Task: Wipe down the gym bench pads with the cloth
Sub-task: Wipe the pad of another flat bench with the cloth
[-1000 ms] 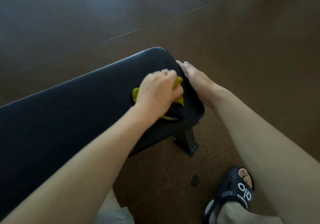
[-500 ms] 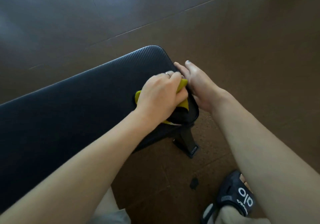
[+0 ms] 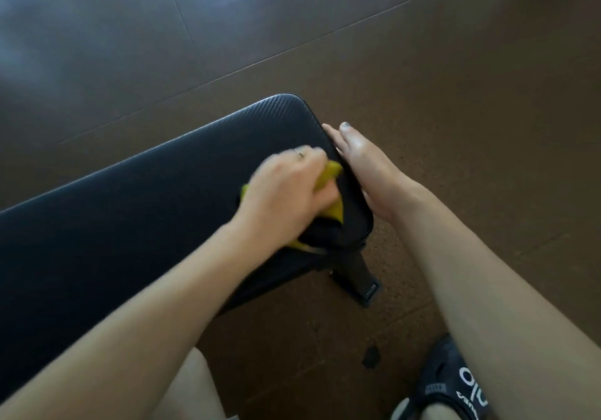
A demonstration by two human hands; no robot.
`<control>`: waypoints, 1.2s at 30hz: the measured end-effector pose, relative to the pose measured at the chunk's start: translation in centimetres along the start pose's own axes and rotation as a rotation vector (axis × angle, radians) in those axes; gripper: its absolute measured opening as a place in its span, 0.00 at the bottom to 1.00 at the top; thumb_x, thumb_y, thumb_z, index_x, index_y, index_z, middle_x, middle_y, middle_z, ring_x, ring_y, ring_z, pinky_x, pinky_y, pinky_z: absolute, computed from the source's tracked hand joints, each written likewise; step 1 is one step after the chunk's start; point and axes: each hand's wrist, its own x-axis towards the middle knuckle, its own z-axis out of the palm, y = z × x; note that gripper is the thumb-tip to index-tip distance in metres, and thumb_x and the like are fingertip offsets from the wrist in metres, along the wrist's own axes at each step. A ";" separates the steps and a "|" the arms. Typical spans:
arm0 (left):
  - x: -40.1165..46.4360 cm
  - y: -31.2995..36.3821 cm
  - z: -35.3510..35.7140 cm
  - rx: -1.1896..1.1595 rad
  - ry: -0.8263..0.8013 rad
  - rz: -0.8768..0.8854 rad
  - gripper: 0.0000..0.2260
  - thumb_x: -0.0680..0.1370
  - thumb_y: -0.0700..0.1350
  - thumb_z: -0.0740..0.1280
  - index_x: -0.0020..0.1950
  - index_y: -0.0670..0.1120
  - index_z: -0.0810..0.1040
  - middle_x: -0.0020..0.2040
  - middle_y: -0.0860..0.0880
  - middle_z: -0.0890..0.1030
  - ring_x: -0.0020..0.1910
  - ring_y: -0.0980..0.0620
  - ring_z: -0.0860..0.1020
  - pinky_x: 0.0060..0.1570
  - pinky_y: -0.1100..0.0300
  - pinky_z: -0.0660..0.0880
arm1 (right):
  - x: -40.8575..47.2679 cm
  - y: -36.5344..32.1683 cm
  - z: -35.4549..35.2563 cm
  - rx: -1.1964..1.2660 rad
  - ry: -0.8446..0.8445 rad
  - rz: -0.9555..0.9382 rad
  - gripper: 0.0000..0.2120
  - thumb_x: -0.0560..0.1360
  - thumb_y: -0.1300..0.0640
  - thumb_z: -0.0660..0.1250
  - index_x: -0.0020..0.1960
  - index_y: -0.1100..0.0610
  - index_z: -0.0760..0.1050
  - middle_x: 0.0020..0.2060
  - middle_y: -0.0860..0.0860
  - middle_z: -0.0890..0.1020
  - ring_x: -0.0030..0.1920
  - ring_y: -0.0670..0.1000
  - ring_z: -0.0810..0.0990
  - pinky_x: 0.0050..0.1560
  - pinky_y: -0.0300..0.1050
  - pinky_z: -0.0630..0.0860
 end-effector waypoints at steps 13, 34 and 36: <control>-0.6 0.5 0.1 0.086 0.045 -0.148 0.09 0.76 0.51 0.61 0.40 0.47 0.70 0.36 0.46 0.75 0.33 0.43 0.74 0.37 0.49 0.70 | 0.3 0.3 0.9 -0.194 0.045 -0.108 0.20 0.87 0.41 0.46 0.72 0.39 0.71 0.58 0.42 0.84 0.58 0.43 0.83 0.62 0.45 0.76; 1.8 6.3 2.2 0.156 -0.110 -0.021 0.11 0.78 0.51 0.64 0.51 0.45 0.79 0.47 0.45 0.83 0.46 0.43 0.82 0.46 0.50 0.72 | -2.0 1.0 -0.7 0.371 0.099 0.009 0.28 0.85 0.40 0.52 0.75 0.56 0.71 0.62 0.59 0.83 0.62 0.58 0.83 0.64 0.54 0.77; -0.4 6.9 2.2 0.093 -0.073 0.043 0.08 0.78 0.50 0.65 0.45 0.47 0.76 0.42 0.48 0.81 0.42 0.46 0.81 0.43 0.51 0.72 | -2.4 0.5 -0.4 0.292 0.047 0.020 0.23 0.85 0.43 0.55 0.73 0.55 0.72 0.62 0.56 0.84 0.61 0.56 0.84 0.63 0.53 0.78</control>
